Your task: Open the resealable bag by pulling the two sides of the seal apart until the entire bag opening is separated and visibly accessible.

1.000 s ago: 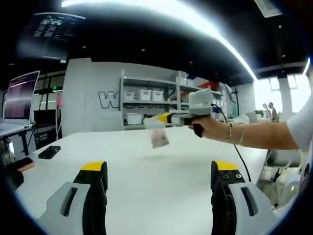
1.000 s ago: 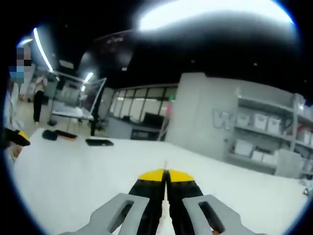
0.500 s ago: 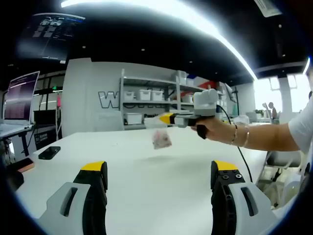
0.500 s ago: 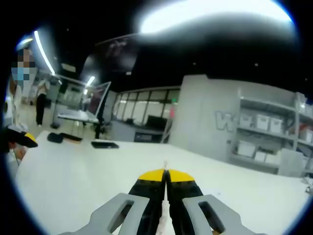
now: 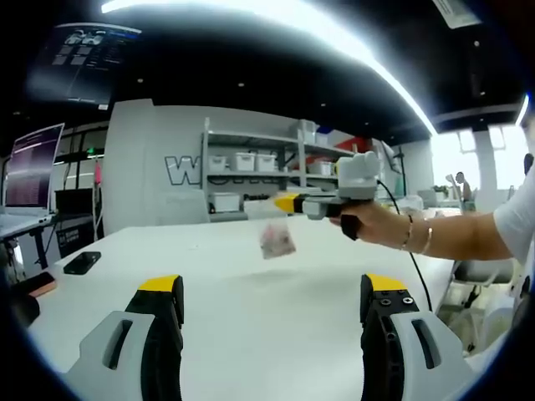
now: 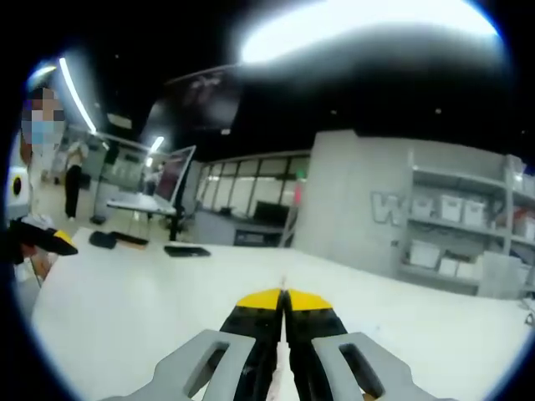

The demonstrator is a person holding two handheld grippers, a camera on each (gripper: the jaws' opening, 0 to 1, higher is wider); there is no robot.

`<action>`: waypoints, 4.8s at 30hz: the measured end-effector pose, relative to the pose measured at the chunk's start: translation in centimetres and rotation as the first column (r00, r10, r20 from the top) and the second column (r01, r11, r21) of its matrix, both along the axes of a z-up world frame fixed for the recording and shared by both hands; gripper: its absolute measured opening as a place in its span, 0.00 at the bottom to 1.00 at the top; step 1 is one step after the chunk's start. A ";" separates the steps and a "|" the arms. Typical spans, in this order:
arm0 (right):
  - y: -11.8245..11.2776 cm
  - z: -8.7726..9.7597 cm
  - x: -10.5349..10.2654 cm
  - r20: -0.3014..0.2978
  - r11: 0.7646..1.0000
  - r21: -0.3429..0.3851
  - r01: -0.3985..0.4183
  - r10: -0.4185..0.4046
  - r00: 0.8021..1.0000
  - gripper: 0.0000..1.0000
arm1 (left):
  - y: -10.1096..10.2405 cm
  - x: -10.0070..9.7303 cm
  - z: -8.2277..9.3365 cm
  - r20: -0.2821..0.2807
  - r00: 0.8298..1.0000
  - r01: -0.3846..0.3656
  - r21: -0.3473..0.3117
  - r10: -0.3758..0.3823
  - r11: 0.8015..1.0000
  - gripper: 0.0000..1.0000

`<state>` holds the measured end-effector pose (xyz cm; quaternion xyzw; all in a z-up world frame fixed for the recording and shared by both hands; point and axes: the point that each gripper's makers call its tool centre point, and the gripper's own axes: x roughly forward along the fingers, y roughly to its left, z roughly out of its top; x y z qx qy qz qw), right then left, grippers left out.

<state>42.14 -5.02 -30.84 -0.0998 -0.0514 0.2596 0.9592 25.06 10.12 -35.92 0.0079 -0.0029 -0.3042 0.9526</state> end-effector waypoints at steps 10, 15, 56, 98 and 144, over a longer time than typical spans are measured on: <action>0.1 0.2 -1.6 0.008 1.000 0.019 -0.024 0.024 1.000 0.00 | -0.5 0.1 0.0 -0.002 1.000 0.011 0.005 -0.011 1.000 0.86; 0.2 0.5 -2.7 0.020 0.999 0.027 -0.040 0.039 0.999 0.00 | -0.8 0.1 -0.1 -0.006 1.000 0.016 0.005 -0.016 1.000 0.86; 0.5 0.4 -6.7 0.023 0.993 0.086 -0.075 0.073 0.997 0.00 | -0.2 0.2 0.0 -0.015 1.000 0.025 0.008 -0.025 1.000 0.85; -1.2 -1.6 -13.5 0.023 0.981 0.144 -0.130 0.128 0.992 0.00 | -2.5 -1.1 -1.0 -0.018 0.998 0.055 0.031 -0.055 0.998 0.81; 5.3 -6.8 -18.8 0.020 0.961 -0.100 -0.258 0.262 0.965 0.00 | -1.8 -1.0 -2.4 -0.041 0.997 0.065 0.085 -0.062 0.994 0.67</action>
